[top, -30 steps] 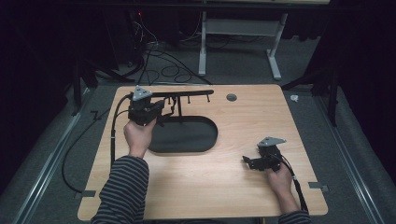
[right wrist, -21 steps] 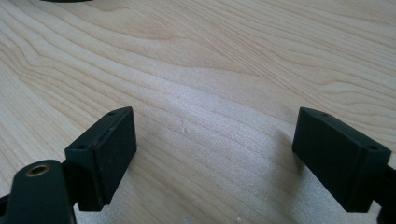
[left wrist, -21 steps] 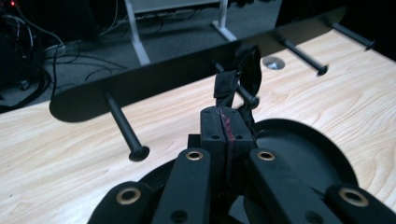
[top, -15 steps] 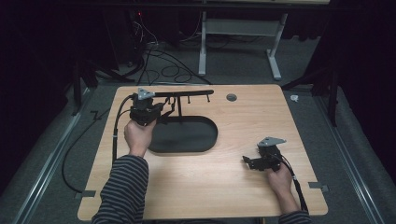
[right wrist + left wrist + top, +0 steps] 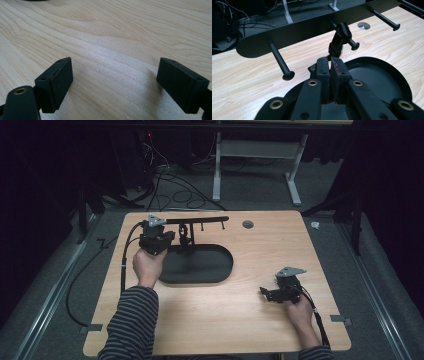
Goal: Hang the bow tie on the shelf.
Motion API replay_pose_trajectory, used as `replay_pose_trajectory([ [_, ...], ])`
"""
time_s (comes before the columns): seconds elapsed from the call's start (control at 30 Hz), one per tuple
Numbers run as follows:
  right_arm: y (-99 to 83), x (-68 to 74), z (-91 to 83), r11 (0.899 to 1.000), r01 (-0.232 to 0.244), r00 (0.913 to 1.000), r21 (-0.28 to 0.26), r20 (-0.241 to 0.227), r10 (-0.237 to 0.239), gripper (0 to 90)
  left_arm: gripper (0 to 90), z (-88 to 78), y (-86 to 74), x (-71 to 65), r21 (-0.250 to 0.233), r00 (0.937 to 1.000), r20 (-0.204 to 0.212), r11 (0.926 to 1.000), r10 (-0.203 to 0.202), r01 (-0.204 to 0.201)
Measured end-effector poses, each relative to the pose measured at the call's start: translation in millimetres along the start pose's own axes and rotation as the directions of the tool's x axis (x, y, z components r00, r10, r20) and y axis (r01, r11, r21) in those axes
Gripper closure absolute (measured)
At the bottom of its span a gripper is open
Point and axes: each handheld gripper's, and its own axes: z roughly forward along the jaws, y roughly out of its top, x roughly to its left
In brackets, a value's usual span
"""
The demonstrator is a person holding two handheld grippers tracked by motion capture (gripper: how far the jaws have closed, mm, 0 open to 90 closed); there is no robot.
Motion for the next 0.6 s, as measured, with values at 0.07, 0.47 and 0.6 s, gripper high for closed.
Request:
replay_pose_trajectory([
  [0.07,0.0,0.0,0.0,1.000,0.000,1.0000,0.000,0.000,0.000,14.5,83.5,-0.4,-0.1,-0.4,-0.003,1.0000,0.003,1.0000,0.004,-0.004],
  [0.47,0.0,0.1,0.0,1.000,0.002,1.0000,0.000,-0.001,-0.002,14.4,72.9,-7.7,-0.7,-9.2,-0.009,0.9989,0.031,0.9993,0.037,-0.036],
  [0.6,0.0,0.1,0.0,1.000,0.002,1.0000,0.000,-0.002,-0.002,14.4,68.5,-10.7,-1.4,-10.3,-0.014,0.9986,0.039,0.9993,0.036,-0.036],
])
